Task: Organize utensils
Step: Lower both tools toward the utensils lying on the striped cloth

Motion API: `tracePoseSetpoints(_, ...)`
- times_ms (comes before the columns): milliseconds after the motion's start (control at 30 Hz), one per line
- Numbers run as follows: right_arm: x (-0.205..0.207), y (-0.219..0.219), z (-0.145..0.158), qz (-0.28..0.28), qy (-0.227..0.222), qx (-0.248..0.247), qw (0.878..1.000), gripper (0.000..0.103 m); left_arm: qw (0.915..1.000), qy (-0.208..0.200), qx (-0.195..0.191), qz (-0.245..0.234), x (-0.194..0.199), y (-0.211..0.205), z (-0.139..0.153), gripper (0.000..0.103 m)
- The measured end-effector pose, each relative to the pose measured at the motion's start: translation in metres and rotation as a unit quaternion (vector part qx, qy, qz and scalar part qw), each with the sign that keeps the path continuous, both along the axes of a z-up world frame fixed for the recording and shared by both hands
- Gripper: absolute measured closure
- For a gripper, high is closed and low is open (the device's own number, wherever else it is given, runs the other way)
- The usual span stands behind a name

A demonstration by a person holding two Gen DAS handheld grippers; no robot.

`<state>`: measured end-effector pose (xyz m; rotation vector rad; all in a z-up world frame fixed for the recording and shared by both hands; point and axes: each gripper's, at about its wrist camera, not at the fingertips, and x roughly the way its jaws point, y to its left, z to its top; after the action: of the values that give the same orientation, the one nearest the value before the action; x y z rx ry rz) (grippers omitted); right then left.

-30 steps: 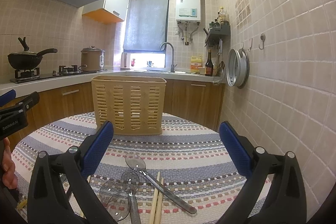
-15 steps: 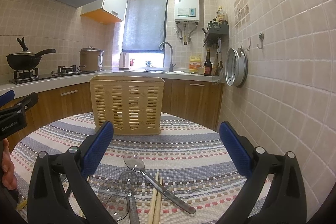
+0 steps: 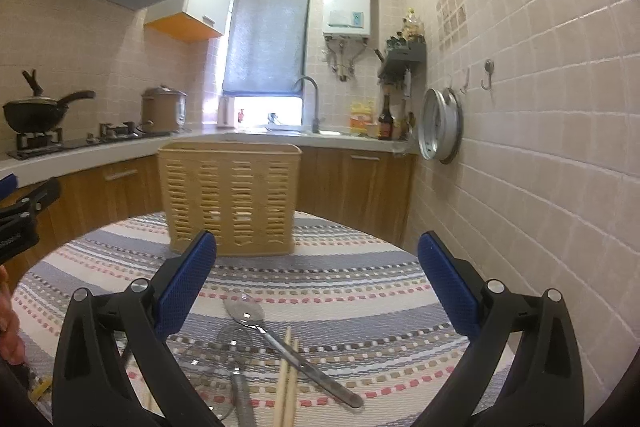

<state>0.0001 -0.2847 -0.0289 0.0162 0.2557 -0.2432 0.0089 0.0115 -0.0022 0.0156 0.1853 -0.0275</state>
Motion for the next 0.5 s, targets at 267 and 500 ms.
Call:
tracePoseSetpoints(267, 0.033, -0.011, 0.011, 0.051, 0.122, 0.031, 0.991, 0.008, 0.9803, 0.165, -0.076, -0.077, 0.042, 0.035, 0.013, 0.014)
tracePoseSetpoints(500, 0.073, -0.030, 0.020, 0.114, 0.235, 0.087, 0.961, 0.062, 0.9217, 0.329, -0.099, -0.180, 0.073, 0.021, -0.008, 0.045)
